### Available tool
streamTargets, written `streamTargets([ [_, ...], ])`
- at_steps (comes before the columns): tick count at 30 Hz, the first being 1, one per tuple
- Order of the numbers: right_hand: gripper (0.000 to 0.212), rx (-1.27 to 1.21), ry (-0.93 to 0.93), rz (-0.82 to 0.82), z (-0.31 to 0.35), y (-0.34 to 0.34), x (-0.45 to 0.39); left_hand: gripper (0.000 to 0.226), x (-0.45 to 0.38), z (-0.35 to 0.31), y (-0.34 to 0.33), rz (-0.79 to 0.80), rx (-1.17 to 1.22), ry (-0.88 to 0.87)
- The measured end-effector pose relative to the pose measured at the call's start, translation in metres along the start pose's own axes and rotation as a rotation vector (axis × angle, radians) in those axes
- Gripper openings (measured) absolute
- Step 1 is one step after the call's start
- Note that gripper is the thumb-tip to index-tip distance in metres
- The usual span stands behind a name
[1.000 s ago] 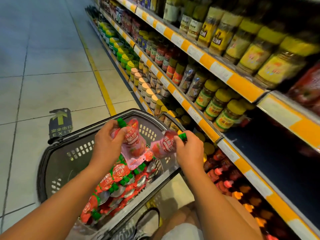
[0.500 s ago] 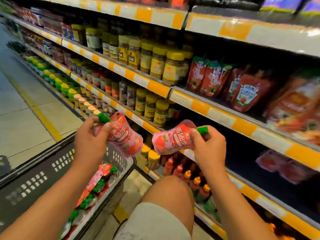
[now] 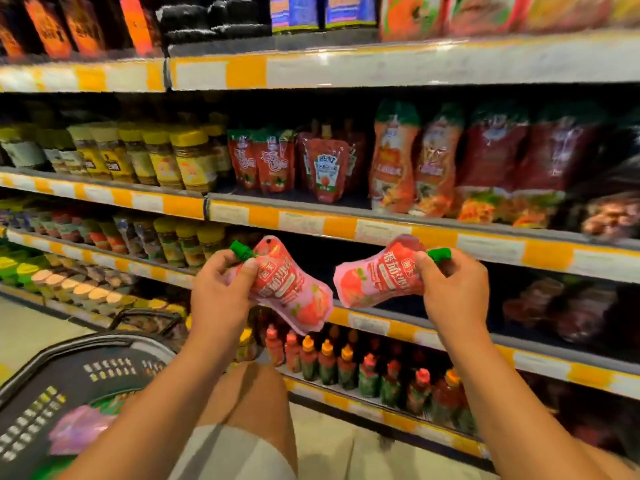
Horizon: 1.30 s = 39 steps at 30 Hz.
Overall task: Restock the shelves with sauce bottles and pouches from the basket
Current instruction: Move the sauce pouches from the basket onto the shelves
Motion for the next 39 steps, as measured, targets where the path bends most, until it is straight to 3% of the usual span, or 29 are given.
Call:
streamTargets([
  [7, 0.022, 0.061, -0.096, -0.092, -0.049, 0.064, -0.004, 0.006, 0.020, 0.038, -0.084, 0.095, -0.051, 0.159],
  [13, 0.024, 0.091, -0.232, -0.142, -0.088, 0.089, -0.012, 0.017, 0.027, 0.075, -0.136, 0.118, -0.014, 0.368],
  [25, 0.031, 0.033, -0.340, -0.301, -0.107, 0.100, -0.039, 0.013, -0.014, 0.086, -0.200, 0.071, 0.103, 0.496],
  [27, 0.036, 0.055, -0.346, -0.318, -0.105, 0.100, -0.042, 0.004, -0.018, 0.086, -0.206, 0.070, 0.141, 0.505],
  [30, 0.042, 0.108, -0.340, -0.329, -0.101, 0.098, -0.046, 0.032, -0.024, 0.084, -0.219, 0.106, 0.181, 0.495],
  [35, 0.013, 0.142, -0.310, -0.286, -0.097, 0.091, -0.053, 0.044, -0.027, 0.083, -0.241, 0.213, 0.140, 0.417],
  [39, 0.013, 0.091, -0.312, -0.281, -0.098, 0.083, -0.058, 0.042, -0.029, 0.086, -0.256, 0.301, 0.144, 0.360],
])
Point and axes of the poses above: each hand's wrist, its own x-axis away from the middle knuckle, its own y-axis out of the back of the hand, z = x × y, the point moved 2 cm from there along -x, towards the middle knuckle
